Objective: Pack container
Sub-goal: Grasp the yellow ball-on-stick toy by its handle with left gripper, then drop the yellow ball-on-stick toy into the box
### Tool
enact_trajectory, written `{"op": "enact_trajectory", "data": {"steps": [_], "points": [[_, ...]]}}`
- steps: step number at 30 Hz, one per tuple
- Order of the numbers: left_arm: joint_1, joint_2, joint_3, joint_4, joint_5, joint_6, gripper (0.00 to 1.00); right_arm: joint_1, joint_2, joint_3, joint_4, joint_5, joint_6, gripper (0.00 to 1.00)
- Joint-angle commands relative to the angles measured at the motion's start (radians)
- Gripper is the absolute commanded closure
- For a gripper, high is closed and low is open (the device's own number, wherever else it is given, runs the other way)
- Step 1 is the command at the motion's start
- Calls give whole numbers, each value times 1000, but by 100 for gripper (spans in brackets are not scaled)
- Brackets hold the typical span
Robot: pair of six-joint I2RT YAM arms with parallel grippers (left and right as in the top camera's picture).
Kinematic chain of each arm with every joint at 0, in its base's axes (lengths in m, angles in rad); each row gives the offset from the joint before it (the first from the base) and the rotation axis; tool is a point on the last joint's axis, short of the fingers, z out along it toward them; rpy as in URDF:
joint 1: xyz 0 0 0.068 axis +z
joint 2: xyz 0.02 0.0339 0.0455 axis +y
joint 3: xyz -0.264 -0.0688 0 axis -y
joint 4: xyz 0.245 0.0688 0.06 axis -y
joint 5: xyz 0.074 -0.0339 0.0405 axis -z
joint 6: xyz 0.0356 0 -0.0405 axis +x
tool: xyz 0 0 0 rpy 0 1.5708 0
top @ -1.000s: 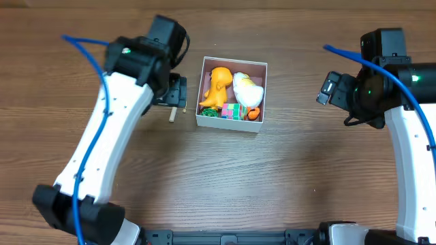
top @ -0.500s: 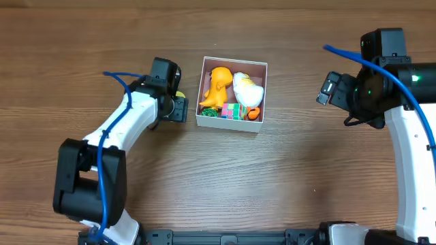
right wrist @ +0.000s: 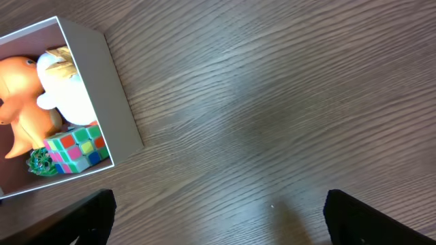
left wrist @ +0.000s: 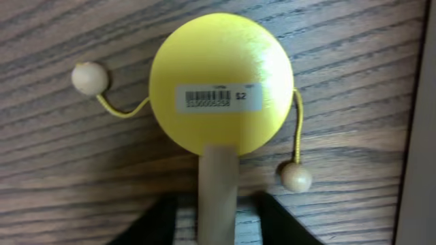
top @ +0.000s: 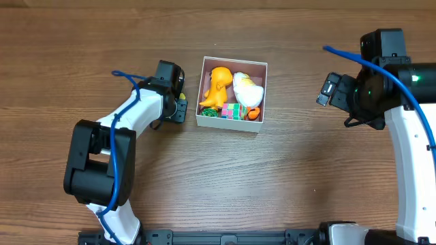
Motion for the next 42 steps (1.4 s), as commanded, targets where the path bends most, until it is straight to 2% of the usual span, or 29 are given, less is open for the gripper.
{"op": "enact_trajectory", "data": {"steps": [1, 2, 4, 8, 10, 13, 15, 17, 20, 22, 23, 24, 26, 27, 30, 34, 36, 40, 42], "points": [[0, 52, -13, -13, 18, 6, 75, -5, -8, 9, 2, 14, -3, 0], [0, 44, -5, -31, 17, 6, 83, -5, -8, 9, -2, 14, -3, 0], [0, 10, 31, -93, 8, 31, 89, -5, -8, 9, -6, 14, -3, 0], [0, -108, 124, -203, -53, 31, 94, -5, -8, 9, -13, 14, -3, 0], [-9, -229, 226, -304, -51, 15, 96, -5, -8, 9, -20, 14, -4, 0], [-64, -353, 337, -401, -2, -98, 96, -5, -8, 9, -19, 14, -3, 0], [-138, -402, 341, -380, 16, -156, 96, -5, -8, 9, -17, 14, -3, 0], [-246, -377, 329, -339, -23, -211, 96, -5, -8, 9, -16, 14, -3, 0], [-331, -212, 299, -238, -26, -297, 96, -5, -8, 9, -16, 14, -3, 0], [-360, -93, 299, -141, -7, -298, 96, -5, -8, 9, -14, 14, -3, 0], [-363, -51, 300, -110, -8, -321, 91, -5, -8, 9, -16, 14, -3, 0], [-362, -16, 300, -74, 1, -346, 67, -5, -8, 9, -18, 14, -3, 0], [-361, -11, 304, -58, 13, -339, 39, -5, -8, 9, -18, 14, -3, 0], [-361, -25, 321, -85, 18, -328, 34, -5, -8, 9, -17, 14, -3, 0], [-348, -108, 473, -297, -13, -280, 27, -5, -13, 9, -2, 30, -8, 1], [-310, -283, 746, -691, -265, -250, 25, -5, -129, 29, 52, -27, -82, 0], [-300, -369, 809, -814, -329, -251, 25, -5, -225, 45, 76, -109, -142, 0], [-296, -647, 830, -1020, -444, -381, 22, -5, -506, 73, 141, -220, -188, 0], [-296, -753, 830, -1117, -516, -453, 15, -5, -636, 73, 150, -227, -187, 0]]}}
